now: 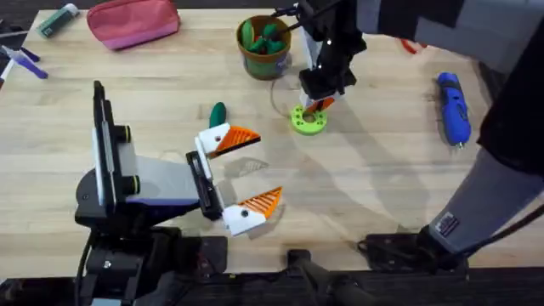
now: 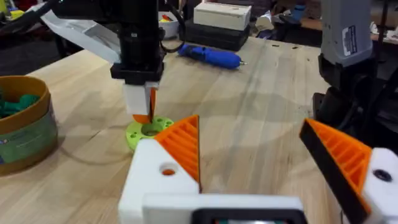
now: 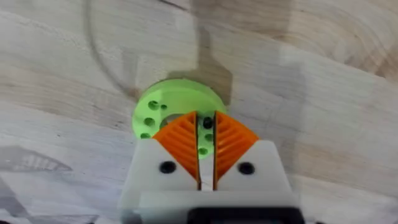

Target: Pick up the gripper from the table and insert it into the empty holder that is missing its gripper. Then pick up a screw, insert it into the mounting hole, and use the screwdriver to tighten it. Finally, clean up the table by picking up the vegetable and placing it into the bucket.

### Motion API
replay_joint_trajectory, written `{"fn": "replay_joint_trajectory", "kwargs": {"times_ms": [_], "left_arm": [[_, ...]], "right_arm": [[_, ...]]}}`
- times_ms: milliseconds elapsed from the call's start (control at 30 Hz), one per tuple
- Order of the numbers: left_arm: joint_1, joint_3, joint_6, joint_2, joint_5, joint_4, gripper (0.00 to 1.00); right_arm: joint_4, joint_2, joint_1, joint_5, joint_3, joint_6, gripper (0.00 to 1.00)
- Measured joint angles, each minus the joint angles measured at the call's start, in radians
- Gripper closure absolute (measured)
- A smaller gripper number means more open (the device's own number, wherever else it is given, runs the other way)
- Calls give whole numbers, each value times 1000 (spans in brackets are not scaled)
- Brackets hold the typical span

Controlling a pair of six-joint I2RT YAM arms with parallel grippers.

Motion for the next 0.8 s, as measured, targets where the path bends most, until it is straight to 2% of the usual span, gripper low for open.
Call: {"fn": "replay_joint_trajectory", "kwargs": {"times_ms": [167,333,800], "left_arm": [[0,0,0,0,0,0,15],[0,0,0,0,0,0,15],[0,0,0,0,0,0,15]], "right_arm": [[0,0,0,0,0,0,871],[2,0,0,2,0,1,986],[2,0,0,8,0,0,991]]}}
